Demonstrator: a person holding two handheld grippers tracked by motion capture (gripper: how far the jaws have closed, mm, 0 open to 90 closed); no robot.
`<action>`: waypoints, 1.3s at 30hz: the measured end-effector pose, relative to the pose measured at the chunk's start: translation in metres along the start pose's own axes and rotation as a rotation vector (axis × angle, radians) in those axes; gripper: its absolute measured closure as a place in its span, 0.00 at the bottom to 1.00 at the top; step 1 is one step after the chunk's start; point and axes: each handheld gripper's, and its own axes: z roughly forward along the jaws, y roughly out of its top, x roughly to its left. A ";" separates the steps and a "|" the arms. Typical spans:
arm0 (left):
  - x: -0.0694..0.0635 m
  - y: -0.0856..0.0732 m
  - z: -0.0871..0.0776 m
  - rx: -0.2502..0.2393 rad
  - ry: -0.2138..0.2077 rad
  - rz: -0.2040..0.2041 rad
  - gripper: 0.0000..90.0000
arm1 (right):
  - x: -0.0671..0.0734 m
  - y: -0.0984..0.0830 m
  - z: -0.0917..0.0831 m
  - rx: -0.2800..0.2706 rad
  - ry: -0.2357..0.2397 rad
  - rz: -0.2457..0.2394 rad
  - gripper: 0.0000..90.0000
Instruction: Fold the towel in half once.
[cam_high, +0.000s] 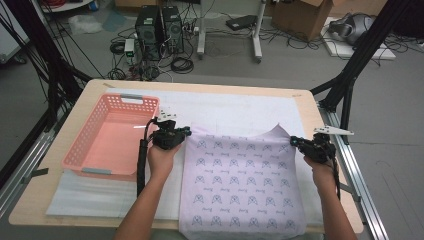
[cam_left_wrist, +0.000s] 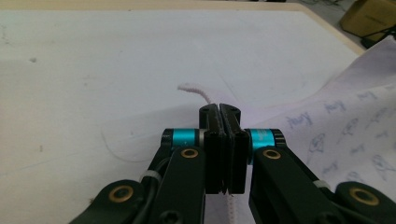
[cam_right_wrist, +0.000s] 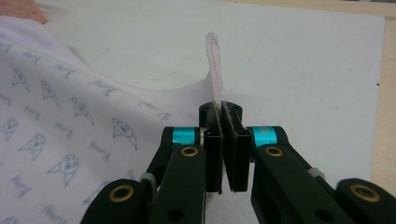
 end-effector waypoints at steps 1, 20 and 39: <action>-0.002 0.000 -0.003 0.000 -0.004 0.008 0.98 | 0.000 -0.002 -0.003 -0.003 0.008 0.002 0.97; -0.019 -0.057 -0.048 -0.003 -0.115 -0.002 0.98 | 0.021 -0.048 -0.050 -0.007 0.109 -0.024 0.97; -0.020 -0.090 -0.052 0.061 -0.183 -0.060 0.51 | 0.035 -0.072 -0.065 0.047 0.094 0.035 0.58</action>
